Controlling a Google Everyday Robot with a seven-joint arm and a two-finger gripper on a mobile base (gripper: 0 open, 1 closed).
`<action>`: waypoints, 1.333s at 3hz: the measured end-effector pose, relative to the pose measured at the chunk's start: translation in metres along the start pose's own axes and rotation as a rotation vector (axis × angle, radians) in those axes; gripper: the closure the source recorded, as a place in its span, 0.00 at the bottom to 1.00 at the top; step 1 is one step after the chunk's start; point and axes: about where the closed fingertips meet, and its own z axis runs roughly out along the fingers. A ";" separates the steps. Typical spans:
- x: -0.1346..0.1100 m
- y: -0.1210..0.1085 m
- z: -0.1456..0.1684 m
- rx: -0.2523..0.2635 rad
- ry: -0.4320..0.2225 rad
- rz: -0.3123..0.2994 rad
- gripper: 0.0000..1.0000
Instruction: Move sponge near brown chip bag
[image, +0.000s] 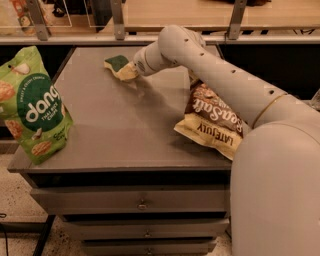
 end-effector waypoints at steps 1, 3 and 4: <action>-0.011 -0.003 -0.008 -0.002 -0.016 0.003 1.00; -0.030 -0.023 -0.052 0.041 -0.030 0.022 1.00; -0.030 -0.024 -0.081 0.060 -0.015 0.025 1.00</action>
Offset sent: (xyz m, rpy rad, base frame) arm 0.0109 -0.0341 0.0675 0.0234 -0.0380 -0.0498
